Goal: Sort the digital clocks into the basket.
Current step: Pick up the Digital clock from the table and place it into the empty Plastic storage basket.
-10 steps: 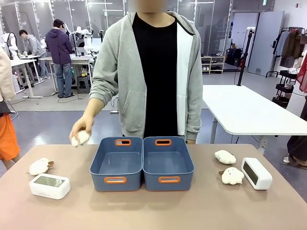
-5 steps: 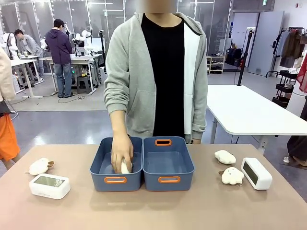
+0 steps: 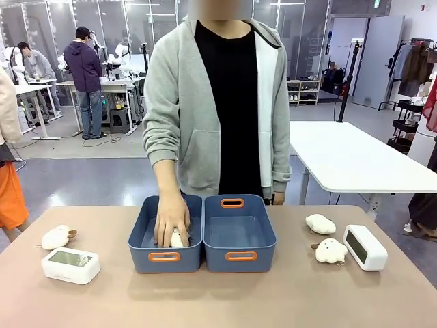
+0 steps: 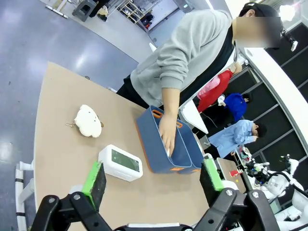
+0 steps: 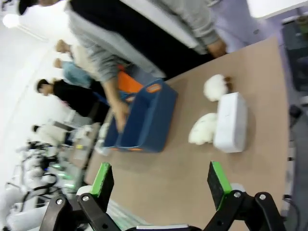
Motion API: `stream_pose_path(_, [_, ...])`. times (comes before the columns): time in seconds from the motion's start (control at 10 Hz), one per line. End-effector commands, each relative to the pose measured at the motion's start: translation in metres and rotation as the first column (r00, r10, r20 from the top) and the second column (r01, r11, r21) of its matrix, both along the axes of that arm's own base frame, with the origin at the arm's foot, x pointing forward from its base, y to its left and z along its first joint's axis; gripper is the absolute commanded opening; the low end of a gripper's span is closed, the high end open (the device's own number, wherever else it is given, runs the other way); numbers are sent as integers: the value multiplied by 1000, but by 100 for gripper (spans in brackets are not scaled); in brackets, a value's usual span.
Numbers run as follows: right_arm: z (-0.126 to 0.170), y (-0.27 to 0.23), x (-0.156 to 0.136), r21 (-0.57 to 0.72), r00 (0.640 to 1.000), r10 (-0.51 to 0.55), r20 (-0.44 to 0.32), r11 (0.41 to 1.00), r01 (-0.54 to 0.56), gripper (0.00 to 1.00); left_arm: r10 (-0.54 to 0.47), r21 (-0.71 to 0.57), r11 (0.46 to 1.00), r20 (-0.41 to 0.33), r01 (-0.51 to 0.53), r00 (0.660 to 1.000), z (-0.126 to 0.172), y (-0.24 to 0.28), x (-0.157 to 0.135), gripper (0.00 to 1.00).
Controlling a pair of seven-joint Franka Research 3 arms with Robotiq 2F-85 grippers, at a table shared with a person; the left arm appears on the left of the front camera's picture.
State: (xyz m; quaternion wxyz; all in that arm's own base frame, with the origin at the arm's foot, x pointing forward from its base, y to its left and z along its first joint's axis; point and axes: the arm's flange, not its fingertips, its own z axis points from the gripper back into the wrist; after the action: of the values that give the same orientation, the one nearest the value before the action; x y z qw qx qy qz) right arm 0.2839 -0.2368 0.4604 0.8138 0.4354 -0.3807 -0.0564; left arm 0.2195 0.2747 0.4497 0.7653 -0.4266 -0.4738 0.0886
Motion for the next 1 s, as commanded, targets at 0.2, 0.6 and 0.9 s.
stream_pose_path(0.2, [-8, 77, 69, -560, 968, -173, -183, 828, 42, 100, -2, -10, 1000, 18, 2, 1000, 1, 2, 0, 100])
stream_pose_path(0.6, [-35, 134, 126, -738, 933, -224, -280, 672, -60, 100, -2, -10, 1000, 18, 2, 1000, 1, 2, 0, 100])
stream_pose_path(0.9, [-60, 155, 152, -740, 919, -235, -318, 667, -86, 100, -2, -10, 1000, 18, 2, 1000, 1, 2, 0, 100])
